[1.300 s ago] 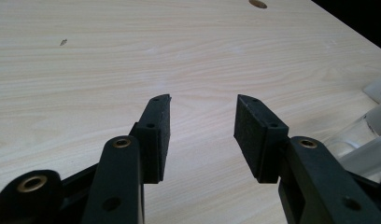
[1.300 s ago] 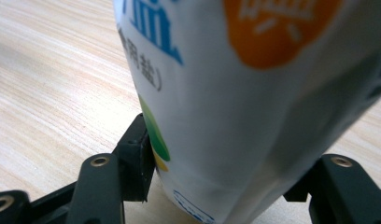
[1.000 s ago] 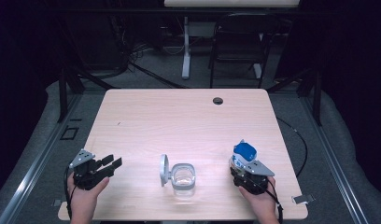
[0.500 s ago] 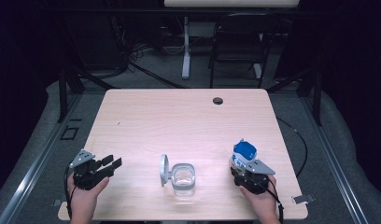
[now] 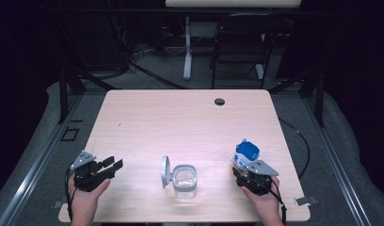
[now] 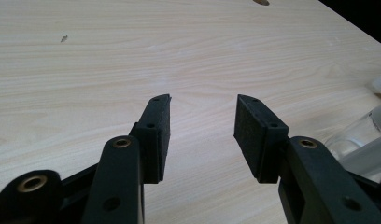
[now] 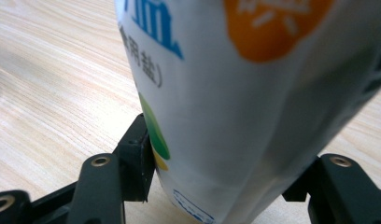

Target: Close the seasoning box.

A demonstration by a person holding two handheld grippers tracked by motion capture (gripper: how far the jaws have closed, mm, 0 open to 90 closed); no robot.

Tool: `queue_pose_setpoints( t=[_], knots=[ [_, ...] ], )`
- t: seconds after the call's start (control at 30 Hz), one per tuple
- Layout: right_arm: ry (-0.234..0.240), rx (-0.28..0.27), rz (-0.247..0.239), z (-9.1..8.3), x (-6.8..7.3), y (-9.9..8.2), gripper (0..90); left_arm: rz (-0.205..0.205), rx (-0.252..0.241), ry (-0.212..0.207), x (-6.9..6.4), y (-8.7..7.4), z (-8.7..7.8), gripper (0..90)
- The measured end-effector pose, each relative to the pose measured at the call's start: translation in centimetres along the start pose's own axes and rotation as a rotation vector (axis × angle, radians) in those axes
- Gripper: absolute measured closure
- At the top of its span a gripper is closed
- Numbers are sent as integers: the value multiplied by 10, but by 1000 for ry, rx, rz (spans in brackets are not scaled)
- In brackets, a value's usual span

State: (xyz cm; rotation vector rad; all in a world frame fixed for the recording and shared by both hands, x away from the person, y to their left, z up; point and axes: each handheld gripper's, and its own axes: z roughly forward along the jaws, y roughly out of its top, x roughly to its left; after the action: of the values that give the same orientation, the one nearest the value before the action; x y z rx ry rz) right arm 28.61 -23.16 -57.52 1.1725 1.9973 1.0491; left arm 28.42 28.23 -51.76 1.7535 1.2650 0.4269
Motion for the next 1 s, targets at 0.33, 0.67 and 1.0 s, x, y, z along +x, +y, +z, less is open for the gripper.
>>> queue_pose_setpoints(
  t=[0.33,0.67,1.0],
  knots=[
    [-2,-28,-26,-9,-1,9,409,0,-5,1,-1,0,0,561],
    [31,-79,-93,-28,2,24,409,0,-7,3,-1,1,-1,561],
    [55,-61,-209,-29,18,38,409,-6,-19,4,1,2,-4,561]
  ],
)
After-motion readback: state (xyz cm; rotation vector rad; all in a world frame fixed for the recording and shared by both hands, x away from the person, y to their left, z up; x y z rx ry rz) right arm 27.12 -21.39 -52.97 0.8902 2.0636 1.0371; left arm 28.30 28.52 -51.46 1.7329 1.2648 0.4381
